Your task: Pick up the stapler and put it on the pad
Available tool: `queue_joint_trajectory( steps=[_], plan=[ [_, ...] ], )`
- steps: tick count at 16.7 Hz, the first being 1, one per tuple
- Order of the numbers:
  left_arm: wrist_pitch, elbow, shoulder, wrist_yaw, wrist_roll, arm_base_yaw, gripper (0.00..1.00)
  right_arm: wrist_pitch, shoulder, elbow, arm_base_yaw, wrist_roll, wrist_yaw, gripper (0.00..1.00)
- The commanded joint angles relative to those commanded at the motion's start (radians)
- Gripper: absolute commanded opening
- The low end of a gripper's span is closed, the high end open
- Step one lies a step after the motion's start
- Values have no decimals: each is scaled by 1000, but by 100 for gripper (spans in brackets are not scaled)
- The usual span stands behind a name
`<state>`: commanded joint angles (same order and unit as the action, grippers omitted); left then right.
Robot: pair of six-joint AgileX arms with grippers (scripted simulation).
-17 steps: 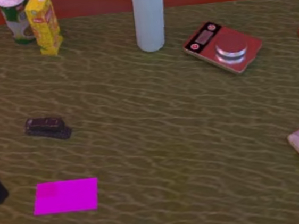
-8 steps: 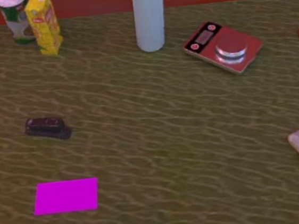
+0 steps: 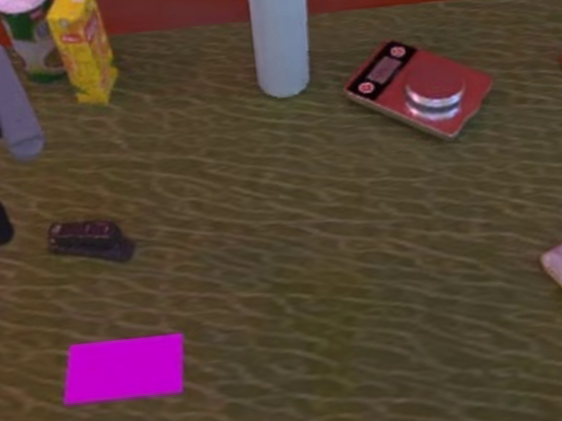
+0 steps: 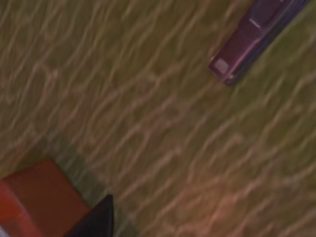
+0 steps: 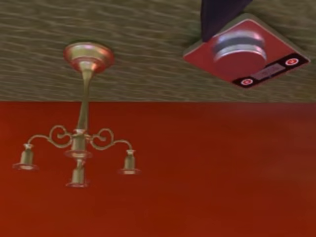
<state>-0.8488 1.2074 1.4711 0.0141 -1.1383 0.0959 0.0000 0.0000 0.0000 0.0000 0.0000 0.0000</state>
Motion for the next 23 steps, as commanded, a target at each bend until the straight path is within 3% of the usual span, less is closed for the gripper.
queue_joint_trajectory(
  steps=[5,10,18,23],
  plan=[
    [-244,361,433,-4,-334,34,100,0,0,0,0,0,0,100],
    [-371,579,653,-15,-524,53,100,0,0,0,0,0,0,100],
    [-366,590,681,-16,-547,52,100,0,0,0,0,0,0,100],
    [-173,464,740,-17,-549,53,100,0,0,0,0,0,0,100]
  ],
)
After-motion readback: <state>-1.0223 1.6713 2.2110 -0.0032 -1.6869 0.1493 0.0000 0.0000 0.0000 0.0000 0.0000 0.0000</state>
